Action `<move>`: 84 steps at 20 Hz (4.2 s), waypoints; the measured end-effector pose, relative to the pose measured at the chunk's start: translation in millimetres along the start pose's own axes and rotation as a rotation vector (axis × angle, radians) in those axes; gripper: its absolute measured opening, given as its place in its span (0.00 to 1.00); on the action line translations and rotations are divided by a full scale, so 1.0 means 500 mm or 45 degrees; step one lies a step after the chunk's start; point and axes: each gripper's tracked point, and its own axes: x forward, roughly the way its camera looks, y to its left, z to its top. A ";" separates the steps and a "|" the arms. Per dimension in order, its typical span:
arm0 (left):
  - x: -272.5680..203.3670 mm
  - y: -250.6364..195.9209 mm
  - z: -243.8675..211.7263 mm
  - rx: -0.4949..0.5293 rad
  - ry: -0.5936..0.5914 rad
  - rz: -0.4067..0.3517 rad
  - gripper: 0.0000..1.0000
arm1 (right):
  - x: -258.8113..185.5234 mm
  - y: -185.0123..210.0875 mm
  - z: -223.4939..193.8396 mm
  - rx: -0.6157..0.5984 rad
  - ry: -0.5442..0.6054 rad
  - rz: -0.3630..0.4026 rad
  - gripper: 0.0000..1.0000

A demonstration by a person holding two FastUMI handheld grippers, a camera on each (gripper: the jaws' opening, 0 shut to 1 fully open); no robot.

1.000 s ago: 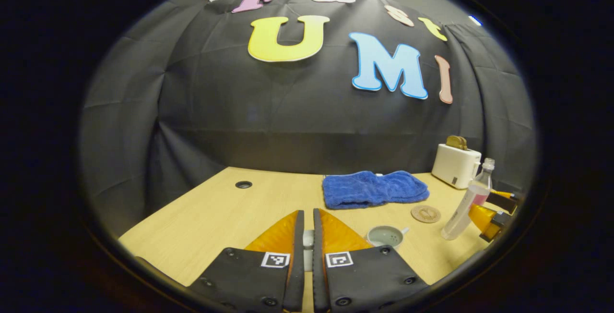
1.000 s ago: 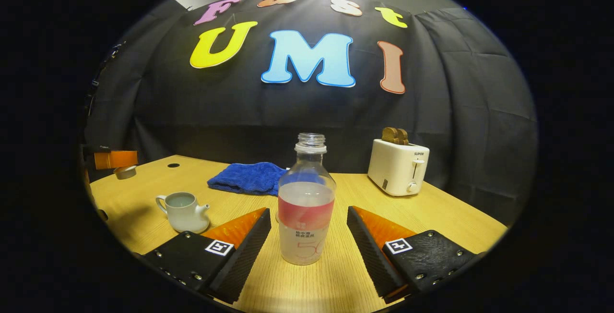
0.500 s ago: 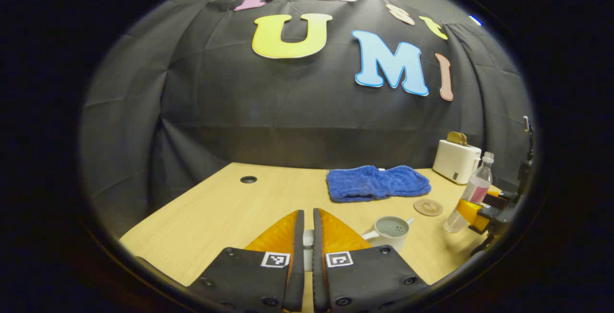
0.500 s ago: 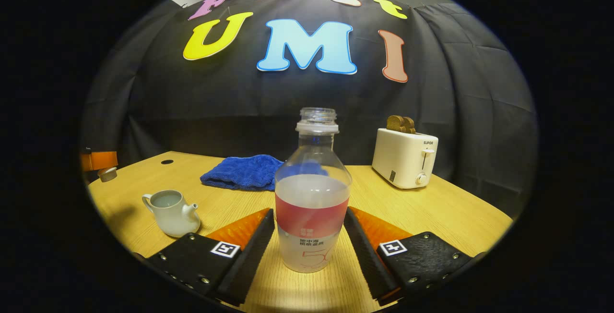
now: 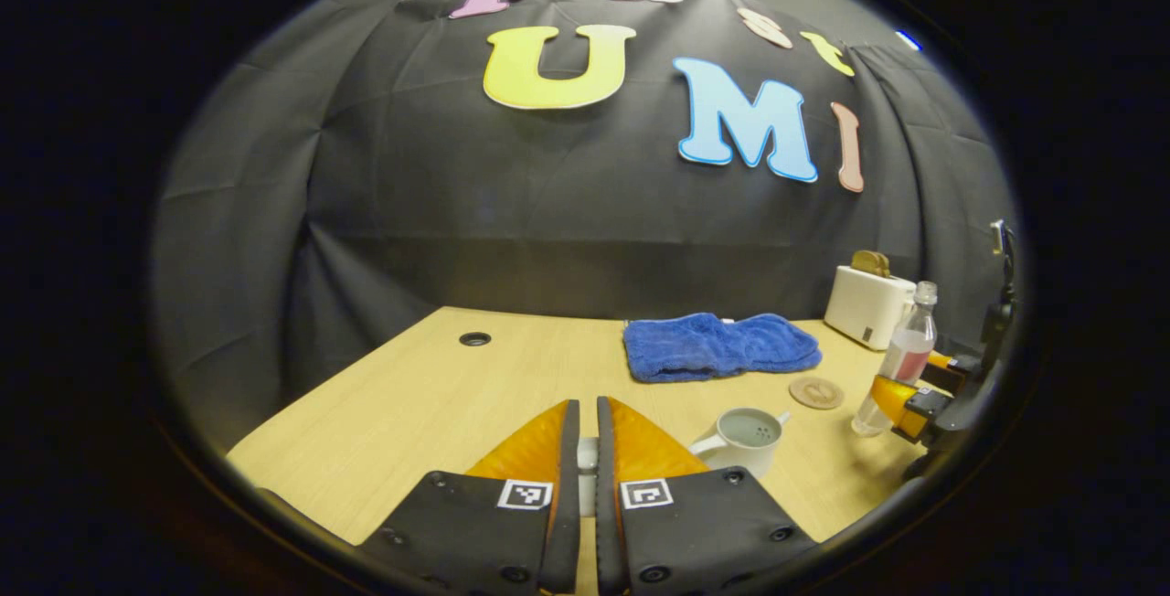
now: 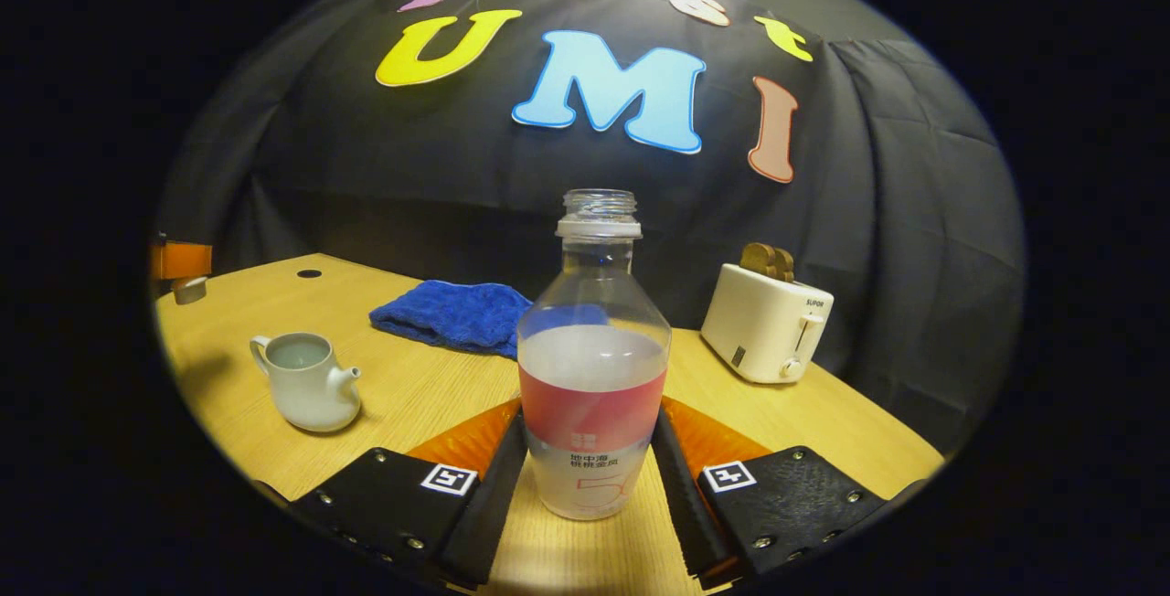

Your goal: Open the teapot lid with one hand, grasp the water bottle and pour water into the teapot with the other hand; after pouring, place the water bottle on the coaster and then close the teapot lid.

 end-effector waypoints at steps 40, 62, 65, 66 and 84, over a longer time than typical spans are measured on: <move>-0.011 0.066 -0.030 0.006 0.038 0.049 0.14 | 0.063 0.124 0.103 -1.744 -0.294 -0.149 0.75; -0.017 0.060 -0.042 0.009 0.055 0.041 0.14 | 0.039 0.167 0.152 -2.069 -0.505 -0.233 0.75; -0.016 0.059 -0.041 0.012 0.058 0.040 0.14 | 0.038 0.169 0.156 -2.088 -0.528 -0.241 0.75; -0.016 0.058 -0.043 0.012 0.059 0.039 0.14 | 0.037 0.170 0.157 -2.094 -0.534 -0.243 0.75; -0.015 0.048 -0.051 0.018 0.073 0.021 0.13 | 0.038 0.174 0.193 -2.228 -0.636 -0.299 0.75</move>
